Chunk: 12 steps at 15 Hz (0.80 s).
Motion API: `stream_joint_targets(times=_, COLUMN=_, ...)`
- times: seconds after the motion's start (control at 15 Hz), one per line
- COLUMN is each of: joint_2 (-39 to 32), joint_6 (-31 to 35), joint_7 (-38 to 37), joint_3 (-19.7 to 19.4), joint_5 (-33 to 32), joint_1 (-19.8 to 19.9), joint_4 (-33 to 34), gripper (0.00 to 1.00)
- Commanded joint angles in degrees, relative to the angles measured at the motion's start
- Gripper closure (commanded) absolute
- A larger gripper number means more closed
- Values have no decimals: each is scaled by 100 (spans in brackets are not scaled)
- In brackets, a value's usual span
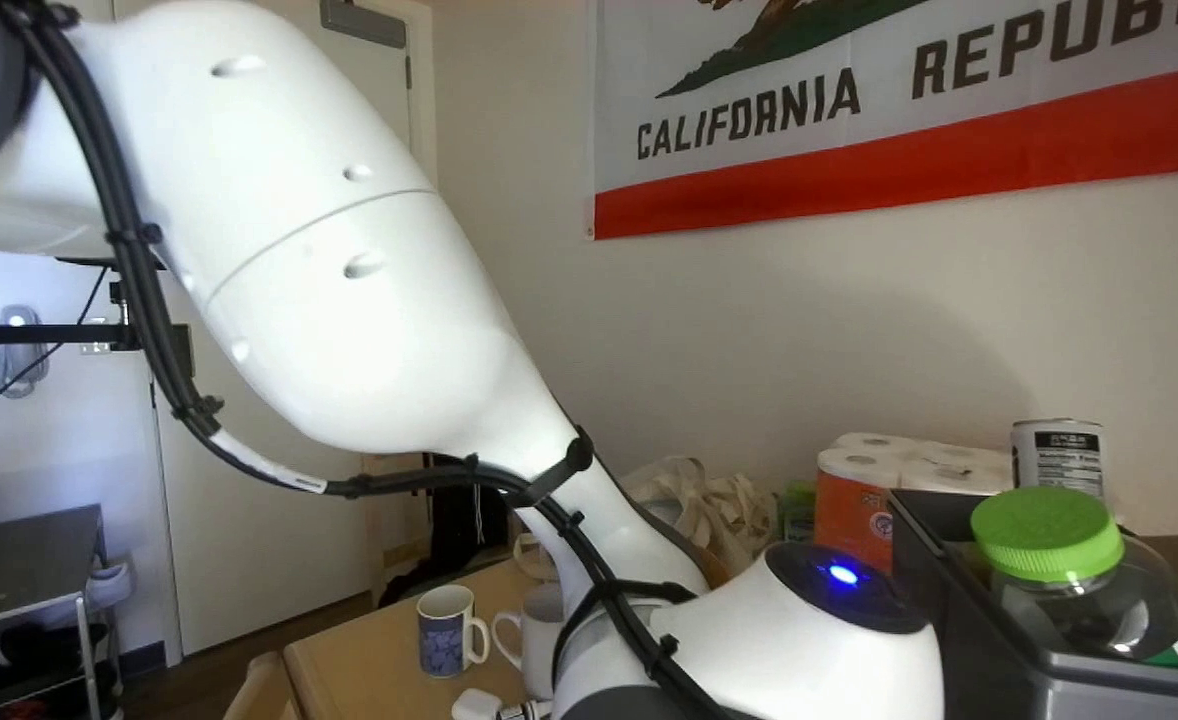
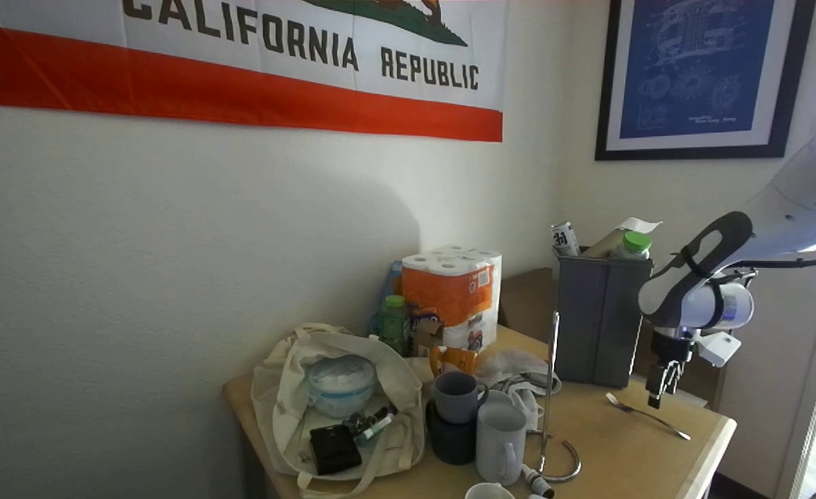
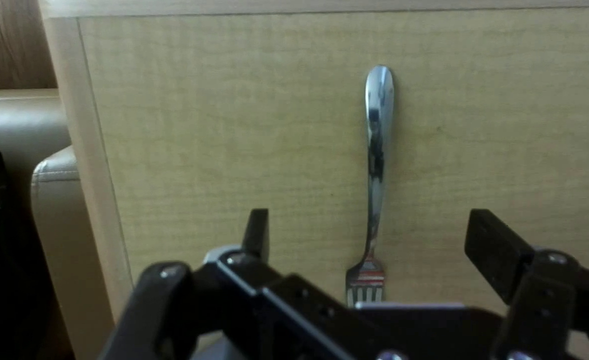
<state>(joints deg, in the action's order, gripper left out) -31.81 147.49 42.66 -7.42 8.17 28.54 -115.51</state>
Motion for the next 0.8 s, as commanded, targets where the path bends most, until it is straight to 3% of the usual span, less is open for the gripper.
stream_joint_targets(times=0.0, joint_2=-333, joint_6=-200, joint_7=109, joint_3=226, joint_5=87, joint_1=274, joint_4=449, gripper=0)
stream_joint_targets(times=0.73, joint_2=-603, joint_6=-569, joint_7=8, joint_3=345, joint_5=96, joint_1=435, joint_4=595, gripper=0)
